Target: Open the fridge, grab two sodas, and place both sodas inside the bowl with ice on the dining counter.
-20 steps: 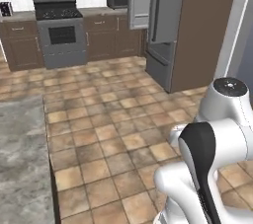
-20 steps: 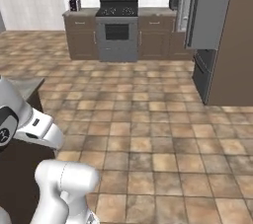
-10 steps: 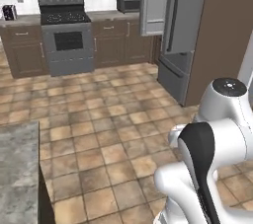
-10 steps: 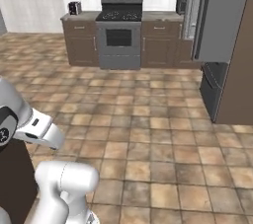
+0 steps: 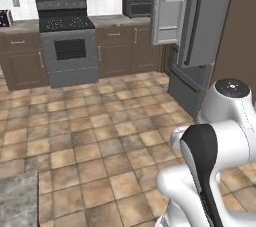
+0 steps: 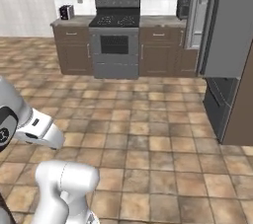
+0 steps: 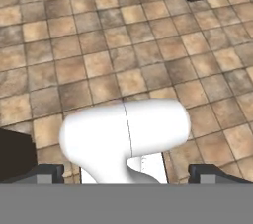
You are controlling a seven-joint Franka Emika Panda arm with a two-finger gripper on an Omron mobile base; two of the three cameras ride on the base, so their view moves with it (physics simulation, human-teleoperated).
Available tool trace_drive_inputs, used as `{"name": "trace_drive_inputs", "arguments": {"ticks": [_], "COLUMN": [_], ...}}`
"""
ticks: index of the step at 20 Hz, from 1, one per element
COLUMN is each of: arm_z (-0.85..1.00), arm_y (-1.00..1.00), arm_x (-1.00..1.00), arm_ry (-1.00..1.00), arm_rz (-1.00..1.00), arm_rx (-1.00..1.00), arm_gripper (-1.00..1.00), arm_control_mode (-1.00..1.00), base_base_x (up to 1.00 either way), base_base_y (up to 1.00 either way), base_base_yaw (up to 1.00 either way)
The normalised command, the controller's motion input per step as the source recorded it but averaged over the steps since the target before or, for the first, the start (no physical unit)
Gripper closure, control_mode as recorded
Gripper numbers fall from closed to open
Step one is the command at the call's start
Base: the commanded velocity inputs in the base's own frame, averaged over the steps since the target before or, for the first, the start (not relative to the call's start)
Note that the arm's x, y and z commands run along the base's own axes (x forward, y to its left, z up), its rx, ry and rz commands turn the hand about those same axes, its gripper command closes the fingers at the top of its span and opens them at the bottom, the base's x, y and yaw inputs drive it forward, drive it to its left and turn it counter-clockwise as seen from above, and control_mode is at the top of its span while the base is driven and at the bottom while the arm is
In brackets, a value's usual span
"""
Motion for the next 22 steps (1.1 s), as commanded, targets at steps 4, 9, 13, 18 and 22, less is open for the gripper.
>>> {"name": "trace_drive_inputs", "arguments": {"ticks": [4, 9, 13, 18, 22], "arm_z": [0.00, 0.00, 0.00, 0.00, 0.00], "arm_y": [0.00, 0.00, 0.00, 0.00, 0.00], "arm_x": [0.00, 0.00, 0.00, 0.00, 0.00], "arm_ry": [0.00, 0.00, 0.00, 0.00, 0.00], "arm_rz": [0.00, 0.00, 0.00, 0.00, 0.00], "arm_rx": [0.00, 0.00, 0.00, 0.00, 0.00], "arm_gripper": [-1.00, -1.00, -1.00, -1.00, -1.00], "arm_control_mode": [1.00, 1.00, 1.00, 1.00, 1.00], "base_base_x": [0.97, 0.90, 0.84, 0.81, 0.79], "base_base_y": [0.03, 0.00, 0.00, 0.01, 0.15], "base_base_yaw": [-0.11, -0.20, -0.31, -0.36, -0.38]}}
